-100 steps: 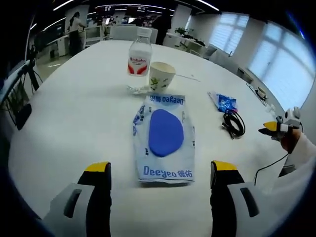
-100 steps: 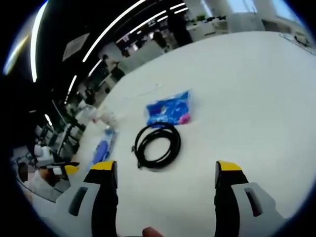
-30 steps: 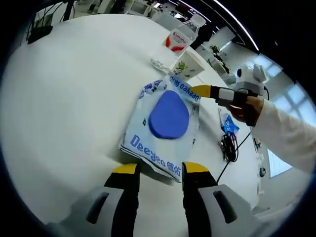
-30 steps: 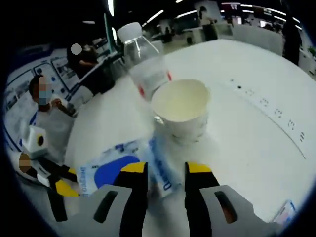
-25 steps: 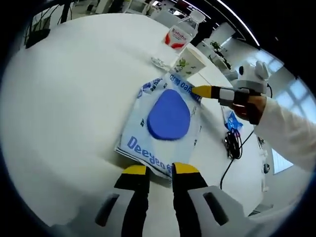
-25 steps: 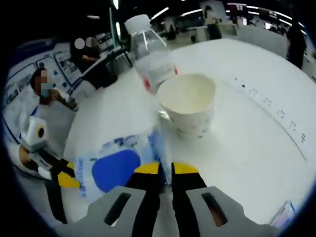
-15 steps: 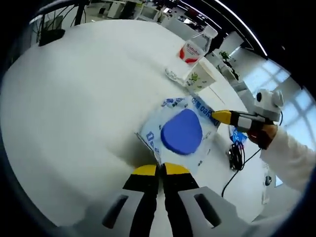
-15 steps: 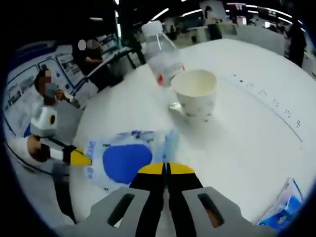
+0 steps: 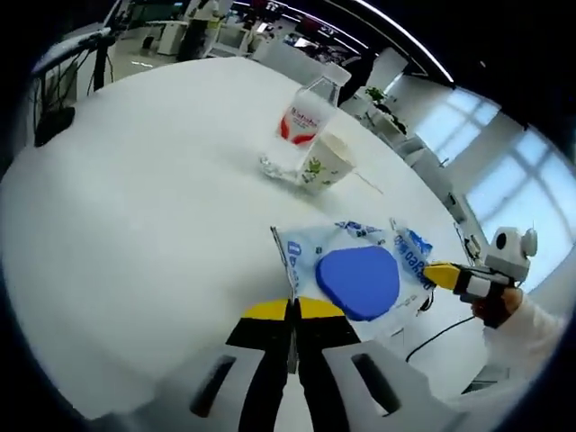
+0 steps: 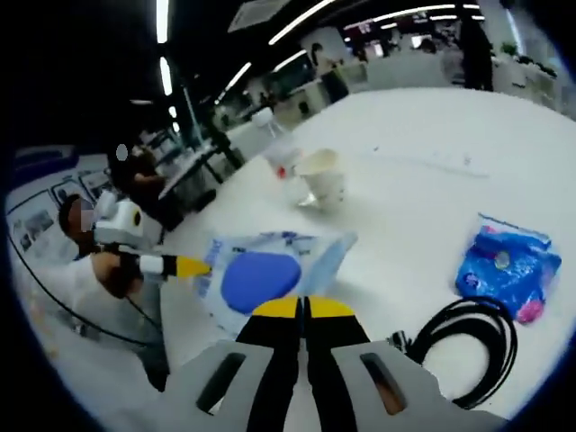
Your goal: Arrange the tabletop items into an orderly group along one side of the table until the central work area is clear of visible clutter.
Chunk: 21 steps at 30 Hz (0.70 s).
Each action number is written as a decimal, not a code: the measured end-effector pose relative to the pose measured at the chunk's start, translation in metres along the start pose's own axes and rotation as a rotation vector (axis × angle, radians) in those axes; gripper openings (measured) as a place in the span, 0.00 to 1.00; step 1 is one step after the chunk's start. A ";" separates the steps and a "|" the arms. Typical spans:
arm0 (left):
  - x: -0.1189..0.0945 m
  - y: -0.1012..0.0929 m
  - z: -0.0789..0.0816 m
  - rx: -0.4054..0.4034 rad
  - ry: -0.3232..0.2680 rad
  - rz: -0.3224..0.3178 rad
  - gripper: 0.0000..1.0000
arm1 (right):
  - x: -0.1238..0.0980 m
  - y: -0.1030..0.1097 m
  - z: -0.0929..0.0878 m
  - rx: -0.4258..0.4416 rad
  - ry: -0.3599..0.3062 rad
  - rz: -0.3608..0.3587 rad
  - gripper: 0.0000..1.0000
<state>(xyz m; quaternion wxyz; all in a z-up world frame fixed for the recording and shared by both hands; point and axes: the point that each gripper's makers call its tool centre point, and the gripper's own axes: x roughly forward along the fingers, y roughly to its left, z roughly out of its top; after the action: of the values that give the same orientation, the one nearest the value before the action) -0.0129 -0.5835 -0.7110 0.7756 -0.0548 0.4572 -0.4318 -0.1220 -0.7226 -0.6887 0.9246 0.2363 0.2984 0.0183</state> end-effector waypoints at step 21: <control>0.022 -0.020 -0.014 0.236 0.087 -0.042 0.00 | -0.036 0.004 -0.054 0.178 -0.071 -0.125 0.00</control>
<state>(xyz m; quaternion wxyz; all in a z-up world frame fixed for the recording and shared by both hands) -0.0311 -0.6080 -0.7240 0.7467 0.0463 0.4352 -0.5009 -0.1820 -0.7023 -0.7058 0.9092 0.2990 0.2799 -0.0745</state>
